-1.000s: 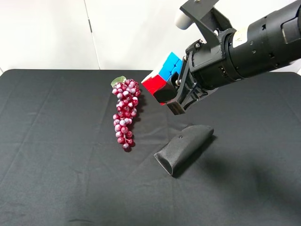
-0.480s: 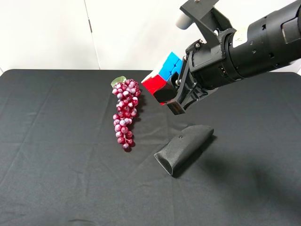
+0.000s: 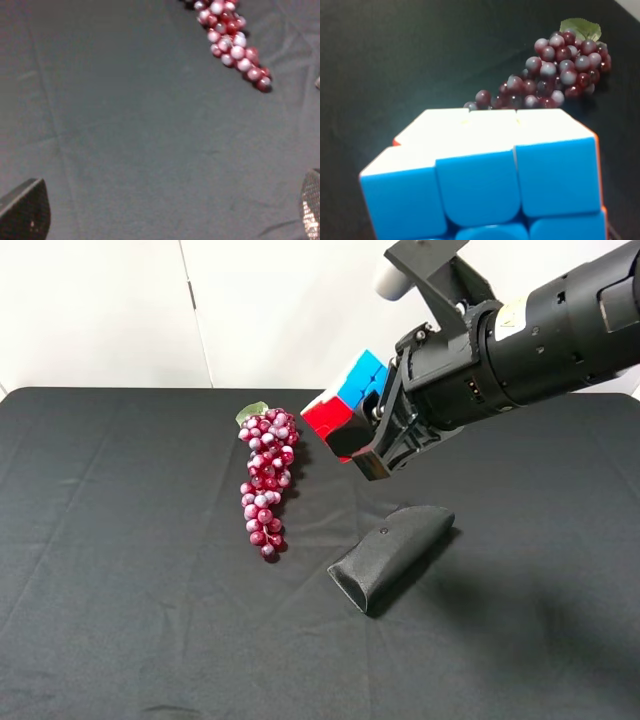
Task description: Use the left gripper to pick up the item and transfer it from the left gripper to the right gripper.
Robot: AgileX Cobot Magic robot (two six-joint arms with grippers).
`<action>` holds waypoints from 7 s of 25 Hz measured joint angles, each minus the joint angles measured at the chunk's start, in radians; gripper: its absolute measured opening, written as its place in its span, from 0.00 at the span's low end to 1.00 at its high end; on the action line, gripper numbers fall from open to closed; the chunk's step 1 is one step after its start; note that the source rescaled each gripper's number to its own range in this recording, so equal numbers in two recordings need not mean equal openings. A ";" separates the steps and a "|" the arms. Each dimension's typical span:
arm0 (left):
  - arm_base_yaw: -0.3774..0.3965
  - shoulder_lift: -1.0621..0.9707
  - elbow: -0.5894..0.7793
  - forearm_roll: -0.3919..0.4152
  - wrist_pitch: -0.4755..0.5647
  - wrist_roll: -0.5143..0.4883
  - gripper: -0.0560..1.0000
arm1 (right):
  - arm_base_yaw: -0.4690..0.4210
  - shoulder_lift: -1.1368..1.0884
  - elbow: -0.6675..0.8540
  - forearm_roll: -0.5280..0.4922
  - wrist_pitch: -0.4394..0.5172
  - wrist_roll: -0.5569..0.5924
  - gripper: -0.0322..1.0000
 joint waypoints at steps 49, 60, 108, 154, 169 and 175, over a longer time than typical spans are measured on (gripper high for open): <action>0.430 -0.024 0.005 0.036 0.008 -0.010 1.00 | -0.357 0.018 0.000 -0.097 0.253 0.274 0.03; 0.430 -0.024 0.005 0.036 0.008 -0.010 1.00 | -0.535 0.207 0.000 -0.175 0.201 0.274 0.03; 0.430 -0.024 0.005 0.036 0.009 -0.010 1.00 | -0.538 0.649 -0.327 -0.273 0.208 0.282 0.84; 0.430 -0.024 0.005 0.036 0.011 -0.010 1.00 | -0.538 -0.016 -0.234 -0.231 0.805 0.375 0.99; 0.430 -0.024 0.005 0.036 0.011 -0.010 1.00 | -0.538 -0.597 0.090 -0.230 0.810 0.400 0.99; 0.430 -0.024 0.005 0.036 0.011 -0.010 1.00 | -0.538 -0.903 0.198 -0.230 0.797 0.403 0.99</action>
